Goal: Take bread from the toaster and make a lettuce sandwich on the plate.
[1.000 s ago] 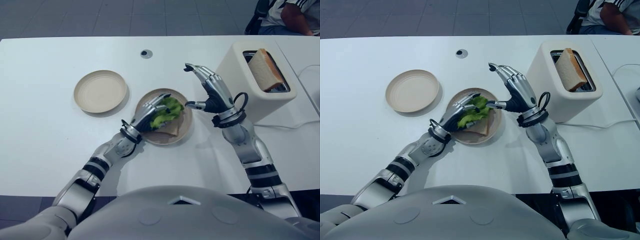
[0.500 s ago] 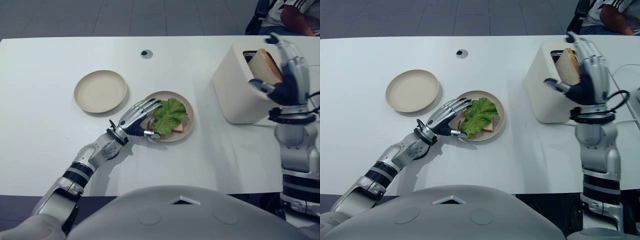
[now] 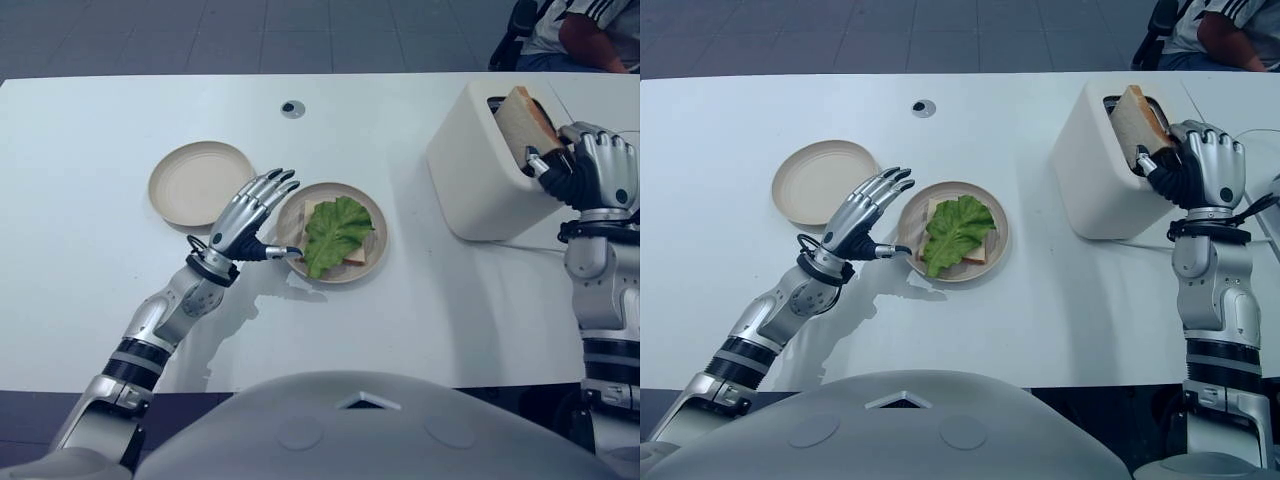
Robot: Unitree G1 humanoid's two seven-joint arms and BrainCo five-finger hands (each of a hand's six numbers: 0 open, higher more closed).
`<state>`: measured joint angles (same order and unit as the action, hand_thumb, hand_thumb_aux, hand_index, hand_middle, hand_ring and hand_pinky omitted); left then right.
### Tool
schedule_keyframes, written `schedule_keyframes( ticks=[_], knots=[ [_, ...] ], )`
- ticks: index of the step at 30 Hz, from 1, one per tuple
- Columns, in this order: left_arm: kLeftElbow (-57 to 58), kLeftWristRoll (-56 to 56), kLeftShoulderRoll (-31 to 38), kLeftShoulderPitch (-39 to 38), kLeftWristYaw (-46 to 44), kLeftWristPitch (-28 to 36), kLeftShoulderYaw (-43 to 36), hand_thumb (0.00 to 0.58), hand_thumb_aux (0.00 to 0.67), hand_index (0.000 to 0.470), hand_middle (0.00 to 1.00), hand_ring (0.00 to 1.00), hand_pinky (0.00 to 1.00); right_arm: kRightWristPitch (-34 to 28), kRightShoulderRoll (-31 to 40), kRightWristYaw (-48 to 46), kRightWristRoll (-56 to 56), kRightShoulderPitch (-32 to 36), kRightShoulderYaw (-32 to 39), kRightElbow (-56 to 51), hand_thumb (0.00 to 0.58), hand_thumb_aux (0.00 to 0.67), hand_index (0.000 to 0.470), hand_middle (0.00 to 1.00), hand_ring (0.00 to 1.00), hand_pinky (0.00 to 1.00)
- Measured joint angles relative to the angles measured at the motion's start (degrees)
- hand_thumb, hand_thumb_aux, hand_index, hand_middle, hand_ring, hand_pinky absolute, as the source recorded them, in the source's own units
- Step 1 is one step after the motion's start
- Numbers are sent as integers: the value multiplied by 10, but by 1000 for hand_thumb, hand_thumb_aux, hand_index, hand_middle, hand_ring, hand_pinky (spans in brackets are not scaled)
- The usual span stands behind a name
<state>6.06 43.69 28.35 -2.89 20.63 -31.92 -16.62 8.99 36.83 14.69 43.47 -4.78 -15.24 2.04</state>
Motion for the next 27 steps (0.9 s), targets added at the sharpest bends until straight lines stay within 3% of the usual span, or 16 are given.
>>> schedule_keyframes(
  ticks=[5, 8, 10, 13, 18, 23, 24, 27],
  knots=[
    [-13, -3, -1, -14, 12, 2, 29, 0, 0, 0, 0, 0, 0, 52, -20, 127, -10, -1, -76, 124, 580, 670, 470, 1000, 1000, 1000],
    [-28, -12, -1, -20, 28, 0, 57, 0, 0, 0, 0, 0, 0, 127, -42, 152, -47, 18, -48, 182, 580, 670, 470, 1000, 1000, 1000],
    [-45, -13, -3, -24, 43, -15, 64, 0, 0, 0, 0, 0, 0, 156, -75, 80, -160, 36, 40, 179, 580, 670, 470, 1000, 1000, 1000],
    [-80, -16, -6, -28, 68, -33, 83, 0, 0, 0, 0, 0, 0, 143, -124, -61, -328, 64, 149, 140, 580, 670, 470, 1000, 1000, 1000],
    [-148, -22, -15, -47, 111, -66, 138, 0, 0, 0, 0, 0, 0, 21, -159, -331, -543, 79, 262, 35, 580, 670, 470, 1000, 1000, 1000],
    [-152, 37, -15, -56, 89, -86, 107, 9, 5, 4, 0, 0, 0, -26, -167, -423, -544, 86, 288, -73, 580, 670, 470, 1000, 1000, 1000],
    [-145, 52, -14, -53, 79, -90, 92, 53, 32, 22, 0, 0, 0, -24, -167, -428, -532, 89, 289, -87, 580, 670, 470, 1000, 1000, 1000],
    [-107, 94, -6, -38, 39, -97, 38, 112, 68, 48, 0, 0, 0, -7, -164, -430, -484, 93, 296, -121, 580, 670, 470, 1000, 1000, 1000]
  ],
)
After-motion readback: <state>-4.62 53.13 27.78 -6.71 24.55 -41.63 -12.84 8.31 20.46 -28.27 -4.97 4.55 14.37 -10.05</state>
